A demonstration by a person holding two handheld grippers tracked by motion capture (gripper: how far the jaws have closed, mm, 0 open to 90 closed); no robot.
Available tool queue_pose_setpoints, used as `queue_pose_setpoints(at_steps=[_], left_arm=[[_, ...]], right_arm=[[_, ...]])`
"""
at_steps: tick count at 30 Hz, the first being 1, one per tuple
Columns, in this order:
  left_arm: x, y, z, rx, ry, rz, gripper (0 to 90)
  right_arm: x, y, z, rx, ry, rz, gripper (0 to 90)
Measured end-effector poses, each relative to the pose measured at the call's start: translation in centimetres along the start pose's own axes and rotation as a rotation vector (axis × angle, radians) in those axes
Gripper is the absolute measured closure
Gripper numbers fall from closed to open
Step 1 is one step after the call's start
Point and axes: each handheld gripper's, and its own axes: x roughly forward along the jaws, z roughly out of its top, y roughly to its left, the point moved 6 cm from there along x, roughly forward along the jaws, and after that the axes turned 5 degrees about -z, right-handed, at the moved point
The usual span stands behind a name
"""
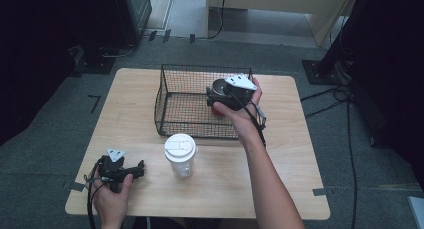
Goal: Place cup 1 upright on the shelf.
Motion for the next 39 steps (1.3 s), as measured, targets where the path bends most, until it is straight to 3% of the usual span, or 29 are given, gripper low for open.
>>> queue_pose_setpoints(at_steps=[22,39], left_arm=[[0.0,0.0,0.0,0.001,0.001,0.000,0.1],[0.0,0.0,0.0,0.000,0.000,0.000,0.1]], right_arm=[[-6.8,1.1,-3.4,-0.018,-0.015,0.055,0.0],[-10.9,3.7,-8.0,-0.054,0.000,0.131,0.0]])
